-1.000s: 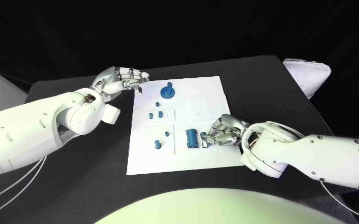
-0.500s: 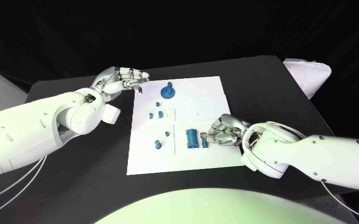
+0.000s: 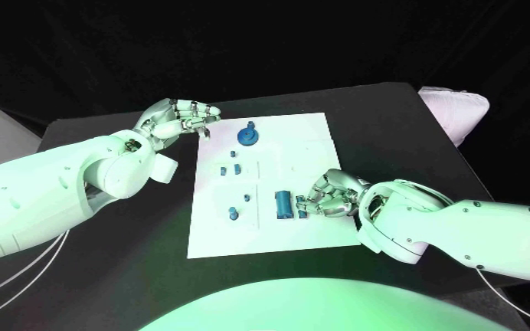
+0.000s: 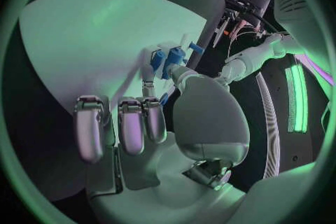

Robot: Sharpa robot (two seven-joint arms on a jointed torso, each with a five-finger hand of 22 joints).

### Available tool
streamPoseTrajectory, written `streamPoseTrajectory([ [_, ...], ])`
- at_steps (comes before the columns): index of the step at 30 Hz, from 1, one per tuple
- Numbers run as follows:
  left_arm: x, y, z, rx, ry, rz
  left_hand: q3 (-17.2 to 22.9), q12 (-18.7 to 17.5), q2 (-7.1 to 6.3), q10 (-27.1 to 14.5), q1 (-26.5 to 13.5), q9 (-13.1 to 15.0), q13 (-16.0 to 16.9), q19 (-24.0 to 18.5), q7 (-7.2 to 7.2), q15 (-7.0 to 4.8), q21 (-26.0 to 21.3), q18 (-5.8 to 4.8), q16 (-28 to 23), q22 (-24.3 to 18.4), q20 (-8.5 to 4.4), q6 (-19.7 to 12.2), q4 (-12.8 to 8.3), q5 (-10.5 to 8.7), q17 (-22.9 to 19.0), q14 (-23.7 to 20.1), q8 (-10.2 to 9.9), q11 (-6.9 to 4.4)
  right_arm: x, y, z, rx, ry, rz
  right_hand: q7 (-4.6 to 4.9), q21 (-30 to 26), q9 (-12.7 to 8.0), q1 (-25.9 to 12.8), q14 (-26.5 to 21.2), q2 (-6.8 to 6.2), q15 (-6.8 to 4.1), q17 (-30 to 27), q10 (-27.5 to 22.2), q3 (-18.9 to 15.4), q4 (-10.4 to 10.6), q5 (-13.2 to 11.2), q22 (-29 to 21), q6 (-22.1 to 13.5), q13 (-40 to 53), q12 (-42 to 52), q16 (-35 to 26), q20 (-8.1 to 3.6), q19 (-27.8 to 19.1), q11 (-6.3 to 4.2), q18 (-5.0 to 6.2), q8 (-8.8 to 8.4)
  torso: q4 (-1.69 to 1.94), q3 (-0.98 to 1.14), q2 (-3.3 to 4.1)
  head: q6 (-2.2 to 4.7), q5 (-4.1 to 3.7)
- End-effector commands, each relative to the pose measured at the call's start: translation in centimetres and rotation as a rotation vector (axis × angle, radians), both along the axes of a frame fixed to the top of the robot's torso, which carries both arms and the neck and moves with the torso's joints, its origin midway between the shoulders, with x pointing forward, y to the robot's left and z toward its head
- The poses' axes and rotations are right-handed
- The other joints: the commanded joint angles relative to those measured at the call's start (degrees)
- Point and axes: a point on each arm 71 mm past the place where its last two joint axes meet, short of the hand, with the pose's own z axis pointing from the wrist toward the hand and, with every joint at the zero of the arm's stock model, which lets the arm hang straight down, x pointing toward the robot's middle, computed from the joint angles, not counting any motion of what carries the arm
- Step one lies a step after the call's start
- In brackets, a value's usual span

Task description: Assemble the parts on the task board

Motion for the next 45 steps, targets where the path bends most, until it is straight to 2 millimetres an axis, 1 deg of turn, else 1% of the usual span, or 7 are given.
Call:
streamPoseTrajectory([
  [1,0.0,-0.1,0.1,-0.011,0.001,-0.010,0.10,-0.01,0.45,-0.40,-0.34,-0.08,-0.07,0.45,-0.10,0.04,-0.28,0.36,0.04,-0.05,0.13,-0.33,0.30,0.33,-0.05,-0.38,0.00,-0.05,-0.2,0.1,0.0,-0.017,0.003,0.069,-0.05,-0.04,-0.10,2.00,5.68,-0.66,-0.33,13.77,4.91,-0.37,-0.83,-3.92,13.34,0.42,13.75,0.23,0.29,-0.29,4.66,-0.25,-0.34,0.10,-0.02,0.02,-0.01,0.00,0.09],
  [4,-0.1,-0.1,0.1,-0.010,0.001,-0.009,0.13,-0.01,0.46,-0.45,-0.34,-0.13,-0.09,0.47,-0.06,0.05,-0.34,0.36,0.06,-0.10,0.14,-0.46,0.34,0.36,-0.07,-0.39,-0.05,-0.02,-0.3,0.0,0.0,-0.024,-0.001,0.079,-0.03,-0.09,-0.19,2.73,5.66,-1.01,-0.32,13.72,4.89,-0.80,-1.05,-5.13,13.34,0.46,13.73,0.16,0.27,-0.28,4.66,-0.23,-0.33,0.05,-0.08,0.04,-0.01,0.00,0.16],
  [9,-0.1,-0.1,0.0,-0.010,0.002,-0.010,0.13,-0.01,0.46,-0.45,-0.34,-0.13,-0.09,0.47,-0.06,0.05,-0.34,0.36,0.06,-0.10,0.14,-0.46,0.34,0.36,-0.07,-0.39,-0.05,-0.02,-0.4,-0.2,0.1,-0.025,-0.010,0.086,0.05,-0.10,-0.29,2.40,5.66,-1.01,-0.26,13.70,4.90,-1.72,-0.40,-5.80,13.35,0.57,13.75,0.18,0.25,-0.25,4.66,-0.16,-0.33,0.01,-0.09,0.07,0.00,0.00,0.15],
  [14,-0.1,-0.1,0.0,-0.009,0.002,-0.010,0.13,-0.01,0.46,-0.45,-0.34,-0.13,-0.09,0.47,-0.06,0.05,-0.34,0.36,0.06,-0.10,0.14,-0.46,0.34,0.36,-0.07,-0.39,-0.05,-0.02,-0.4,-0.3,0.1,-0.021,-0.010,0.086,0.09,-0.16,-0.42,1.70,5.67,-0.58,-0.22,13.74,4.92,-3.04,0.94,-5.73,13.35,0.65,13.78,0.22,0.27,-0.20,4.65,-0.12,-0.32,-0.04,-0.05,0.11,0.00,0.00,0.06],
  [21,-0.1,-0.1,0.0,-0.009,0.003,-0.010,0.13,-0.01,0.46,-0.45,-0.34,-0.13,-0.09,0.47,-0.06,0.05,-0.34,0.36,0.06,-0.10,0.14,-0.46,0.34,0.36,-0.07,-0.39,-0.05,-0.02,-0.3,-0.4,0.1,-0.022,-0.007,0.082,0.07,-0.14,-0.44,1.70,5.66,-0.43,-0.21,13.70,4.92,-3.20,1.15,-5.65,13.36,0.67,13.78,0.22,0.25,-0.20,4.66,-0.13,-0.33,-0.04,-0.03,0.03,0.02,0.00,0.03],
  [28,-0.1,-0.1,0.0,-0.009,0.004,-0.011,0.16,0.02,0.49,-0.49,-0.35,-0.17,-0.11,0.51,-0.02,0.08,-0.43,0.36,0.08,-0.16,0.15,-0.55,0.42,0.39,-0.09,-0.41,-0.08,0.00,-0.1,-0.5,0.0,-0.037,-0.016,0.075,-0.02,-0.06,-0.50,2.52,5.67,0.50,-0.27,13.75,4.93,-3.01,1.33,-5.63,13.40,0.69,13.79,0.21,0.27,-0.22,4.69,-0.20,-0.34,-0.06,-0.02,-0.03,-0.01,0.00,-0.01],
  [45,-0.1,-0.2,-0.1,-0.009,0.006,-0.012,0.16,0.03,0.51,-0.50,-0.38,-0.18,-0.12,0.53,-0.01,0.09,-0.46,0.36,0.09,-0.18,0.16,-0.57,0.47,0.39,-0.10,-0.41,-0.08,0.02,0.7,0.1,-0.1,-0.073,-0.084,0.100,-0.11,0.08,-0.55,3.58,5.70,1.07,-0.33,13.86,4.97,-2.61,1.16,-5.56,13.46,0.71,13.84,0.29,0.33,-0.26,4.73,-0.28,-0.37,-0.06,0.01,-0.04,0.00,0.00,-0.17],
])
